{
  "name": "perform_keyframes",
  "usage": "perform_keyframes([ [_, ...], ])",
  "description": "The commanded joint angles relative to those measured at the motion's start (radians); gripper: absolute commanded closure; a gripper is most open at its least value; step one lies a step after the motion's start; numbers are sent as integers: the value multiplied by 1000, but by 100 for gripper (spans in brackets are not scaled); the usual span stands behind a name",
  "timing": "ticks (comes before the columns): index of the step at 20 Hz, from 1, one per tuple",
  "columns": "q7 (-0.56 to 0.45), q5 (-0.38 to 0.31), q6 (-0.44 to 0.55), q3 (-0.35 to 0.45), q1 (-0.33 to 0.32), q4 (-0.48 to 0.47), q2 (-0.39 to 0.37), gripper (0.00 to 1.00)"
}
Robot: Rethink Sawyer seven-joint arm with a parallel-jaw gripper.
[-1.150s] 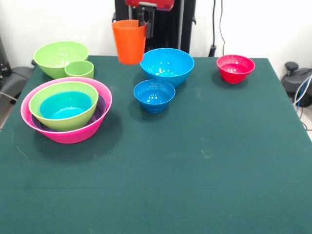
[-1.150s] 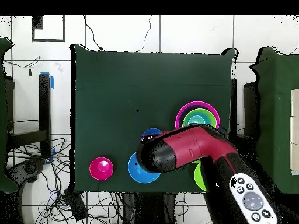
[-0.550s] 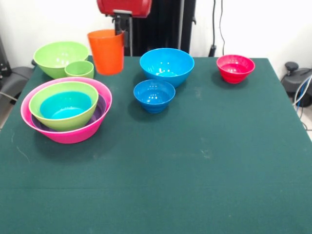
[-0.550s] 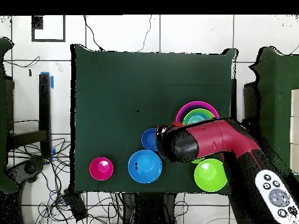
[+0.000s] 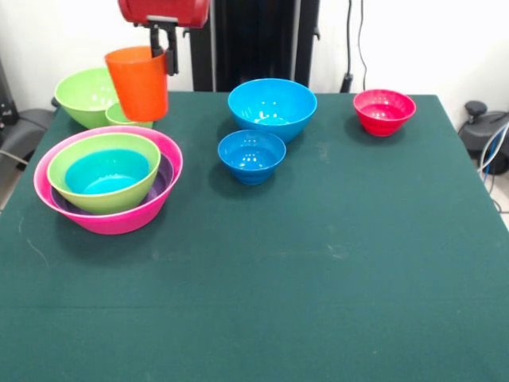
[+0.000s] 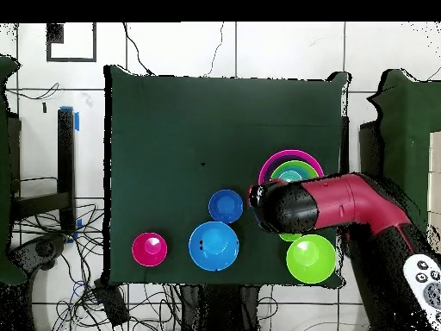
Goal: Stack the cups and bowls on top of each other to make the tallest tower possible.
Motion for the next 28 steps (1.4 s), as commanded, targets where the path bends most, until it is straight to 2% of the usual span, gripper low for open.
perform_keyframes([
  [1,-354,-77,93,33,-3,-62,71,100],
  [16,-456,-115,50,23,-13,-176,210,100],
  [28,-539,-140,88,11,7,-298,301,100],
])
